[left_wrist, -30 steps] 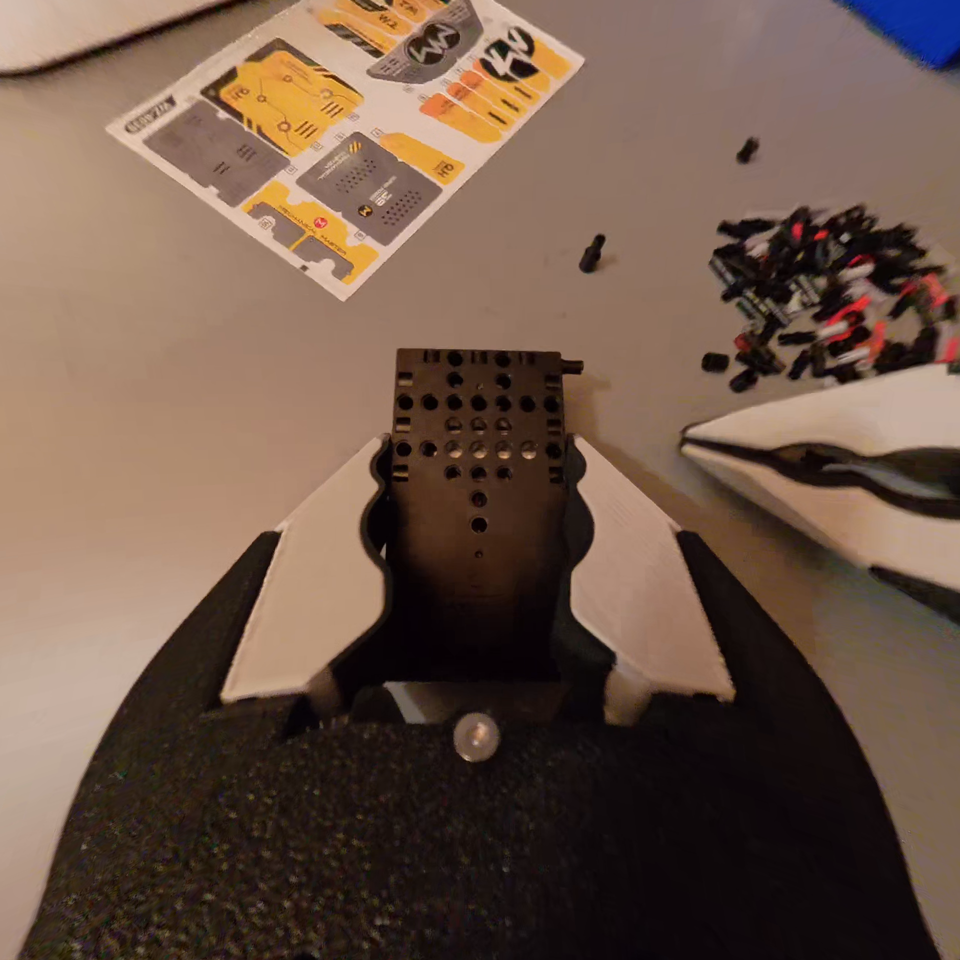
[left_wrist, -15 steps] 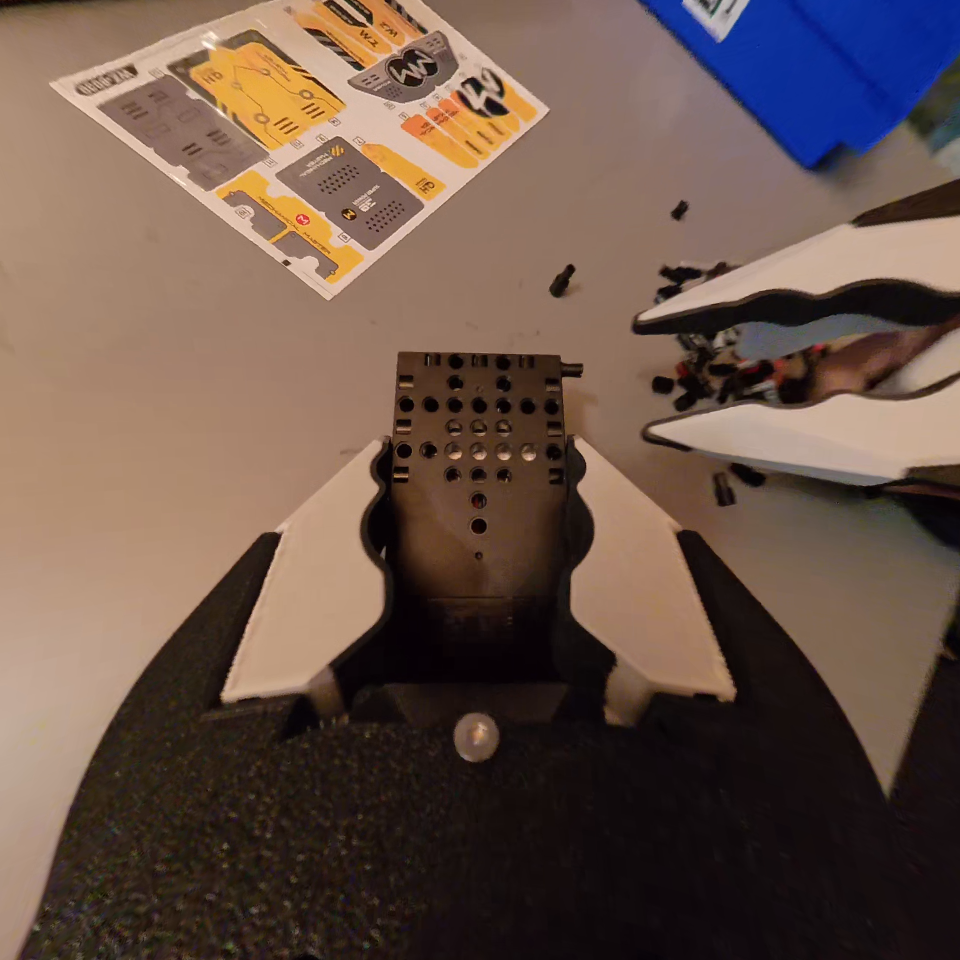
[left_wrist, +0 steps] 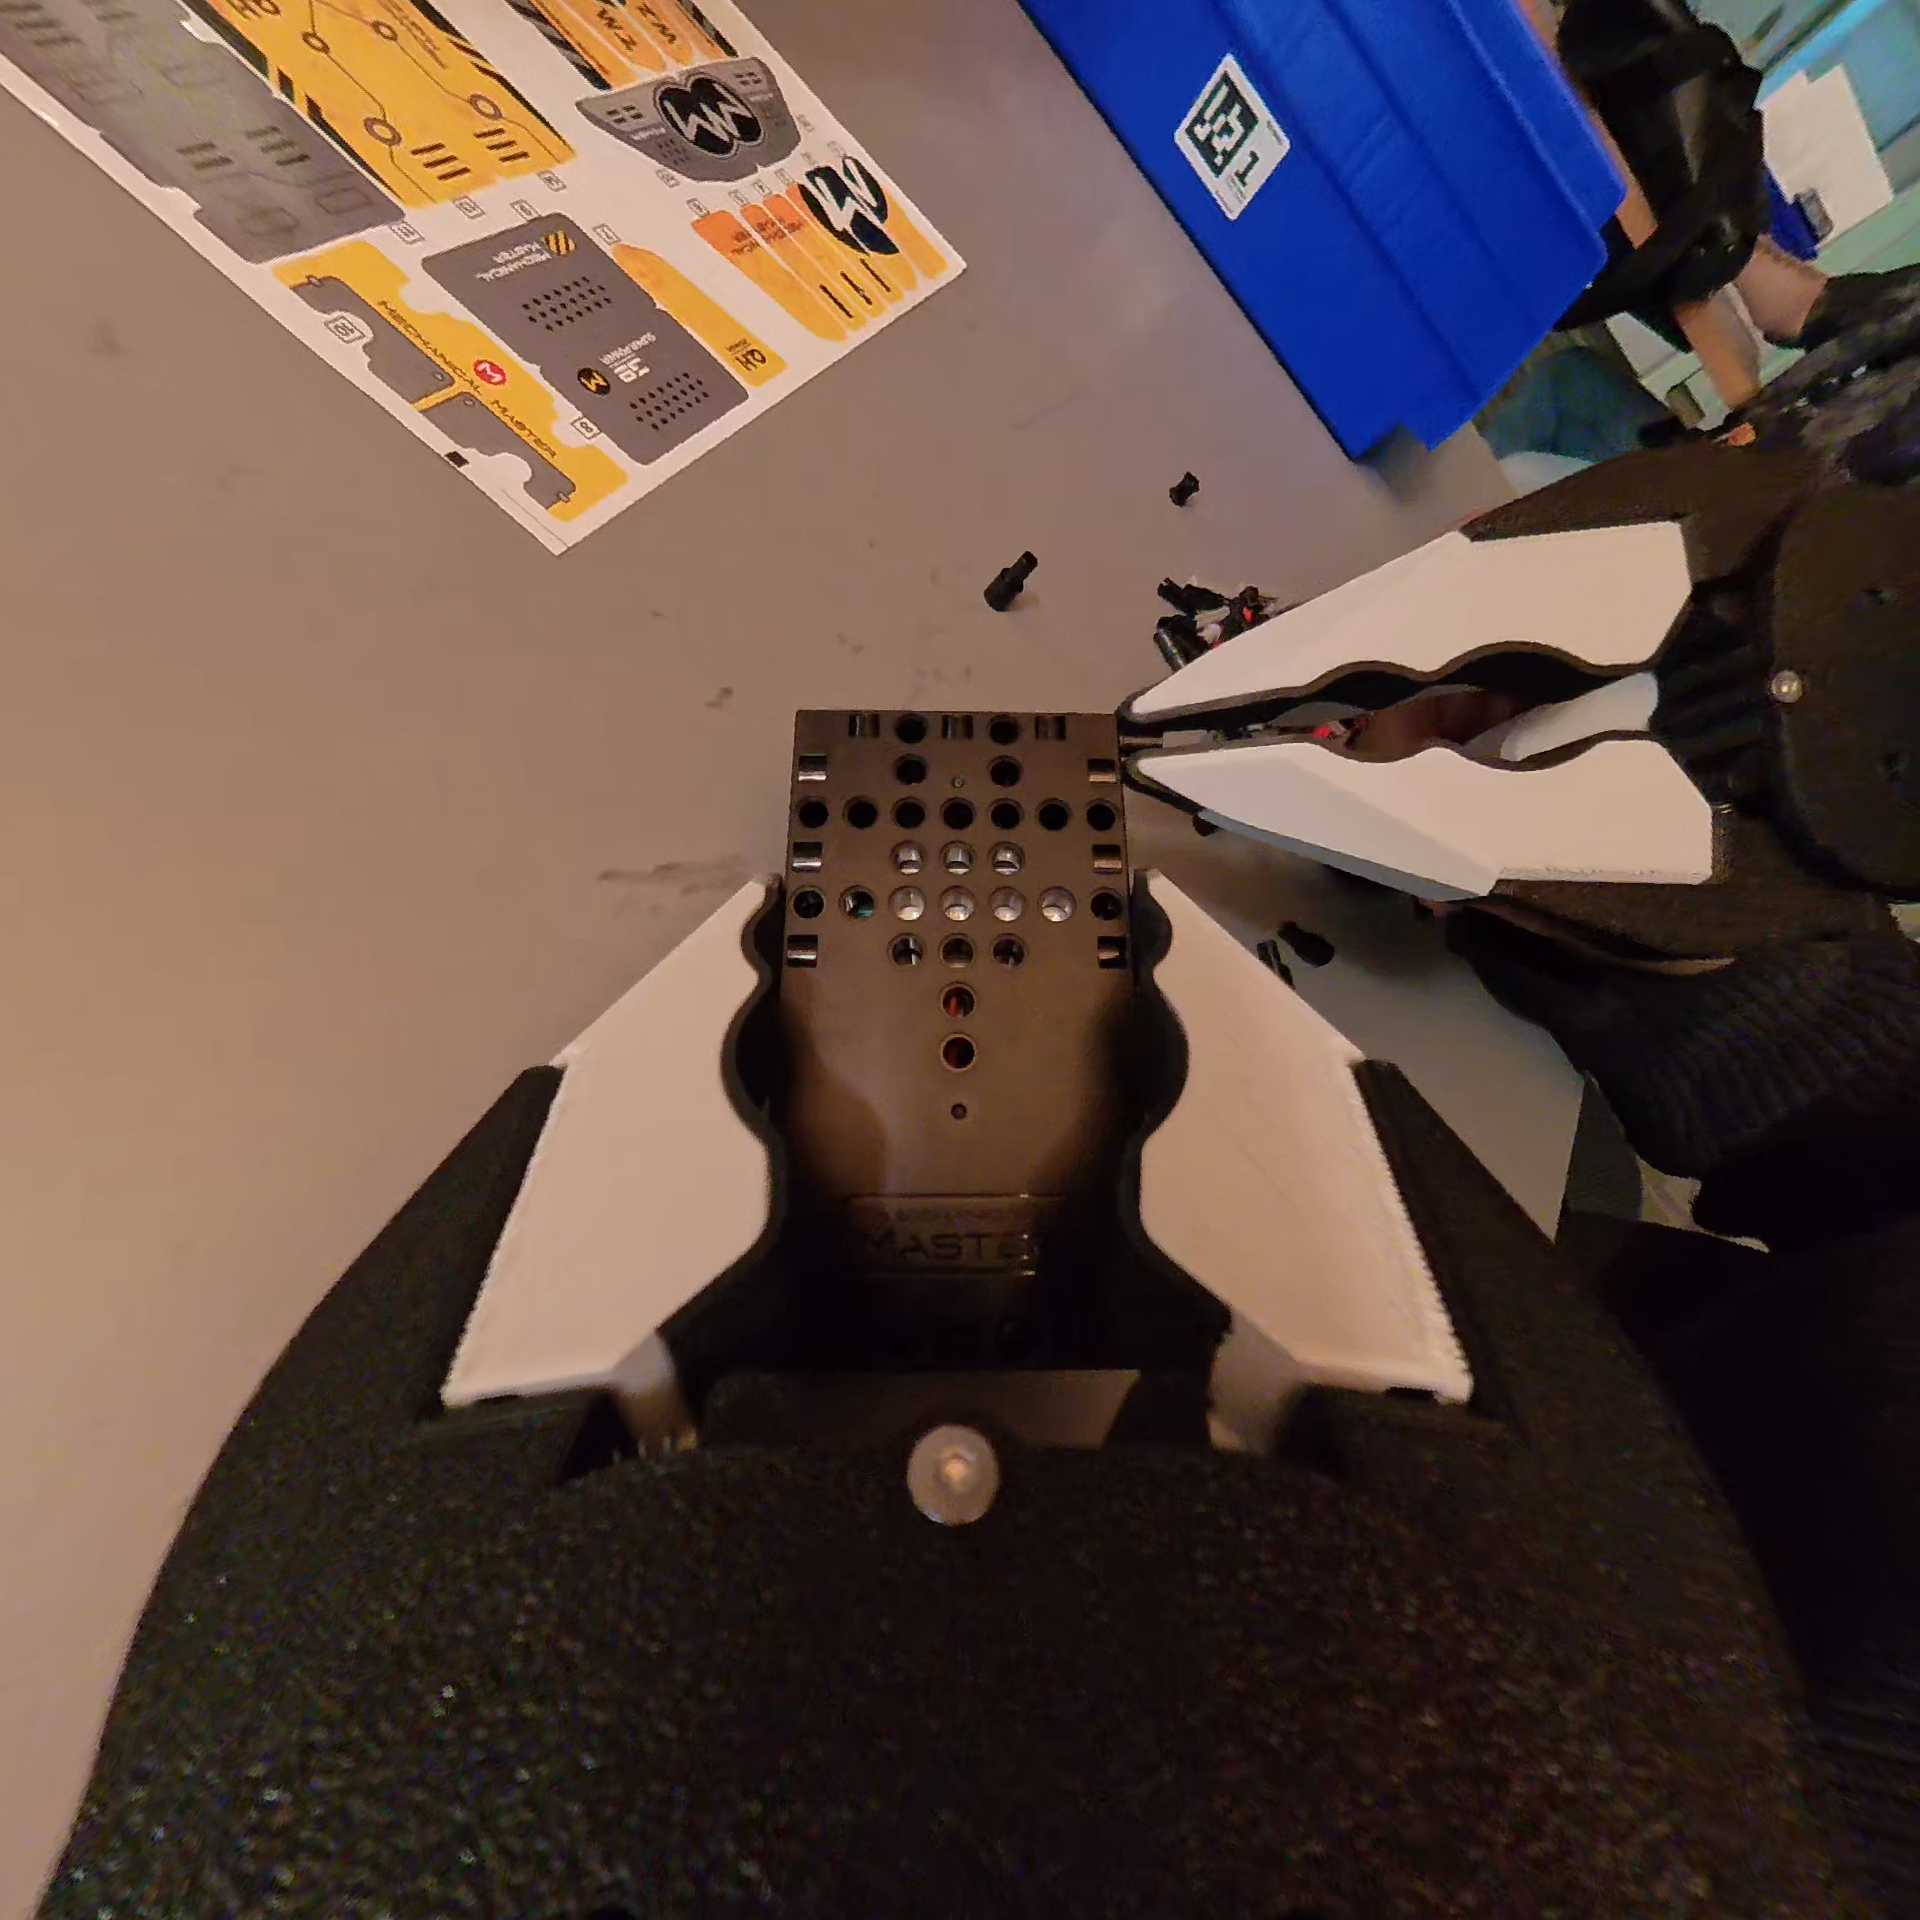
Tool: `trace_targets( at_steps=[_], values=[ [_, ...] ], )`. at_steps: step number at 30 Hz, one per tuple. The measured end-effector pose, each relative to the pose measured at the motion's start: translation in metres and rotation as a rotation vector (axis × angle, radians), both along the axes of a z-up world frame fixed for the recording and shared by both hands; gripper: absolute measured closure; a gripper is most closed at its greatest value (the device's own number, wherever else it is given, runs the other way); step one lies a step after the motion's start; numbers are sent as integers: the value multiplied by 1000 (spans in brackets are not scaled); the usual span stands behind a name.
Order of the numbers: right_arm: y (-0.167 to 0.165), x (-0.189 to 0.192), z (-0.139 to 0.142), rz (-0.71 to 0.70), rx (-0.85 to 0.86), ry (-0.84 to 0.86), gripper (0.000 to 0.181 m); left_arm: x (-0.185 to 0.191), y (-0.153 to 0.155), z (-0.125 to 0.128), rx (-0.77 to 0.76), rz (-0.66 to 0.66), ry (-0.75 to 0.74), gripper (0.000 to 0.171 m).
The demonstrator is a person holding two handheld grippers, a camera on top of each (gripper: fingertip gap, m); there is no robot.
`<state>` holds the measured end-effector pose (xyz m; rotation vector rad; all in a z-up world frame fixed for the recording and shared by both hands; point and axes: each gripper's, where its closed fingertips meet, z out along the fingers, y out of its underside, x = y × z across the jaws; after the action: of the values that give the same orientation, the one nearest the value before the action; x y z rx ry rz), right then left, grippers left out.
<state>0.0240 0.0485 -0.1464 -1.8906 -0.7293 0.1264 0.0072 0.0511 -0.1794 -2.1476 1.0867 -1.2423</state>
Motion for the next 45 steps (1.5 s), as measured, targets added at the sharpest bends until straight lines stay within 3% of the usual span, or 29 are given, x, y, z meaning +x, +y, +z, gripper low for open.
trace_targets(
  at_steps=[5, 9, 16, 21, 24, 28, 32, 36, 40, 45],
  values=[
    [1, -1, 1, 6, 37, -39, 176, -1, 1, 1, -20, 2, -16, 107],
    [3, 2, 0, -26, -12, -5, 177, -1, 1, 7, 48, 8, -31, 101],
    [-5, 4, 9, -46, -177, 48, 178, 4, -16, 57, 427, -26, -197, 92],
    [-12, 7, 12, -87, -284, -16, 177, 8, -25, 54, 738, -11, -68, 91],
    [-18, 9, 6, -101, -376, -56, 178, 12, -43, 51, 838, -69, -41, 91],
    [-25, 5, 4, -94, -433, -52, 178, 11, -52, 38, 770, -112, 7, 92],
    [-37, -9, 6, -43, -478, 5, 178, 6, -47, 24, 821, -132, 89, 97],
    [-43, -10, 7, -18, -473, 20, 177, 6, -53, 15, 887, -201, 122, 142],
    [-45, -8, 12, 28, -354, -6, 174, 7, -56, 17, 838, -228, 81, 146],
    [-43, 6, 28, -17, -170, 5, 158, 7, -57, 16, 808, -238, 70, 146]
  ],
)
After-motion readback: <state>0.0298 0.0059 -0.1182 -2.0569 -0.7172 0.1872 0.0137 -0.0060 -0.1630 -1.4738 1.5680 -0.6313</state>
